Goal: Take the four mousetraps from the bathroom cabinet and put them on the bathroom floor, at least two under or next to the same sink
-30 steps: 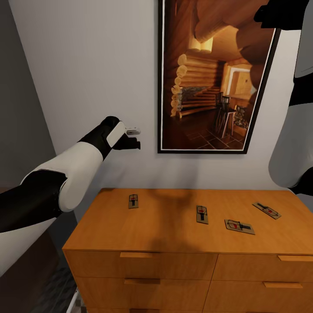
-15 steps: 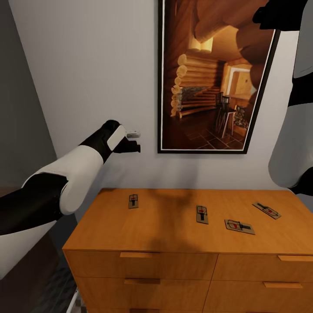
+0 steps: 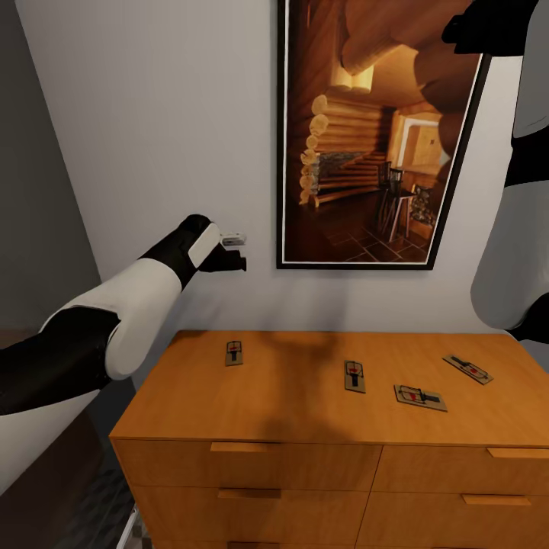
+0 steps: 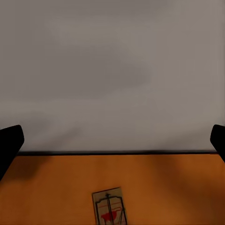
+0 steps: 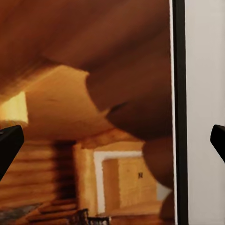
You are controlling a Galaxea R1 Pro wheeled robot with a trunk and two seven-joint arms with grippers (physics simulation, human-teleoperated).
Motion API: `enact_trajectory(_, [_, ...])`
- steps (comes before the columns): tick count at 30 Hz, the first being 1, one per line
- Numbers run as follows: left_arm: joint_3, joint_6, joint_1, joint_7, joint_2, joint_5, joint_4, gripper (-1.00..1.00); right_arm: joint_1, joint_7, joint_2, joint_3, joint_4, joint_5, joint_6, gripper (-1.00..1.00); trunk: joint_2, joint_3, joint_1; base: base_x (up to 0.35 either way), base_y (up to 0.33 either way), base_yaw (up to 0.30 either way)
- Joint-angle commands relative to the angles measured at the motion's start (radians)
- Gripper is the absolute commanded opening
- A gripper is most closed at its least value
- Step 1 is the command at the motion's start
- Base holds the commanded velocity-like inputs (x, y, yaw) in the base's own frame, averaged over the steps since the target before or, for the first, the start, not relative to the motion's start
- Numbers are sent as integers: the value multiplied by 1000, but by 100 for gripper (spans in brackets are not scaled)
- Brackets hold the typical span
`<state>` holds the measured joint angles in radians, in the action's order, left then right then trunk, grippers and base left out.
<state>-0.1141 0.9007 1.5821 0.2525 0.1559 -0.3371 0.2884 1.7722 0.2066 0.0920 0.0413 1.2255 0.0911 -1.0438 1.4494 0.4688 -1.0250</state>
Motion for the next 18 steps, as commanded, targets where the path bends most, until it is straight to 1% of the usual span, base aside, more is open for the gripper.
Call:
enact_trajectory(1, [-7, 4, 0, 7, 0, -10, 1, 100, 1, 10, 1, 3, 0, 9, -3, 100, 1, 1, 0, 0, 0, 0])
enact_trajectory(18, [-5, 7, -7, 9, -1, -7, -8, 100, 0, 10, 2, 4, -4, 6, -3, 100, 1, 1, 0, 0, 0, 0])
